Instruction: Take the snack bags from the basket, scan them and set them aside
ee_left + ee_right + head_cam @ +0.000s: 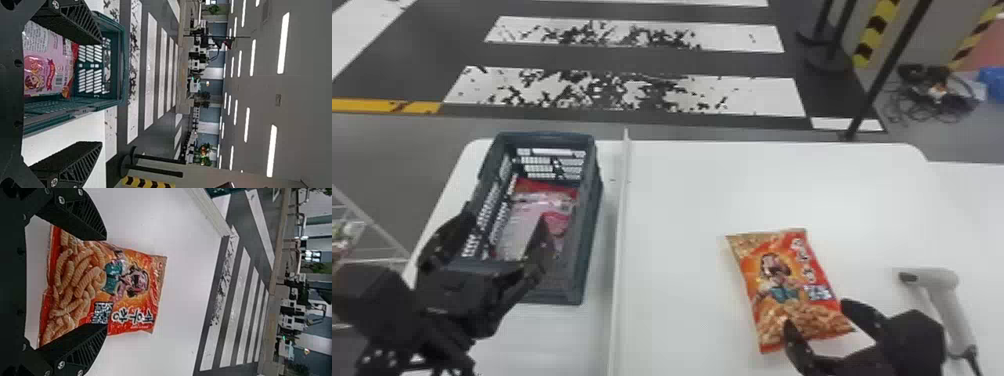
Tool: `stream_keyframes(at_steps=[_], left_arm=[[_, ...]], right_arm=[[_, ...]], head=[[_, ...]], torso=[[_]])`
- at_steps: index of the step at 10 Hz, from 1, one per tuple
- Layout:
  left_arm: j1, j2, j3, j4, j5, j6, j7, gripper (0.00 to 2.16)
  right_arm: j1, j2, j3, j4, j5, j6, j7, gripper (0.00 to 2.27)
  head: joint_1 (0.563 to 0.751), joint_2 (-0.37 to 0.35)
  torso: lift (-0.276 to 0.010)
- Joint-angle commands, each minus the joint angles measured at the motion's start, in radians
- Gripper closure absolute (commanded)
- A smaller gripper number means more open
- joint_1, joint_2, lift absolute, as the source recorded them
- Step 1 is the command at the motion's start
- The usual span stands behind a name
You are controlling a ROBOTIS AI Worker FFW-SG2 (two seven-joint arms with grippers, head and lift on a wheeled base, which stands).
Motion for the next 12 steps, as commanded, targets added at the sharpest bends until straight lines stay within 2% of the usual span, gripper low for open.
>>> stream_keyframes(at_steps=[1,3,5,6,7,10,12], left_arm=[[0.000,0.001,0.010,-0.001,0.027,0.003,-0.008,0.09],[-0.007,0.002,0.024,-0.002,0.053,0.003,-0.026,0.09],[-0.020,0.004,0.024,0.007,0.069,0.009,-0.036,0.09],[-0.024,0.004,0.024,0.013,0.072,0.009,-0.036,0.09],[-0.030,0.004,0.024,0.021,0.078,0.012,-0.043,0.09],[-0.033,0.004,0.024,0.028,0.087,0.021,-0.059,0.09],[-0.029,0.004,0.025,0.028,0.092,0.021,-0.066,0.09]], right_arm=[[-0.001,-0.006,0.072,0.000,0.125,0.053,0.013,0.15],[-0.010,-0.009,0.168,0.001,0.283,0.102,-0.048,0.16],[-0.031,-0.026,0.294,0.014,0.459,0.148,-0.190,0.16],[-0.067,-0.056,0.379,0.034,0.538,0.222,-0.274,0.16],[-0.102,-0.077,0.441,0.044,0.564,0.295,-0.306,0.16],[-0.197,-0.072,0.553,0.090,0.607,0.424,-0.312,0.16],[-0.228,-0.068,0.586,0.121,0.607,0.436,-0.312,0.16]], head=[[0.695,0.037],[0.695,0.073],[0.695,0.092],[0.695,0.093],[0.695,0.096],[0.695,0.119],[0.695,0.133]], torso=[[-0.075],[-0.075],[-0.075],[-0.075],[-0.075],[-0.075],[-0.075]])
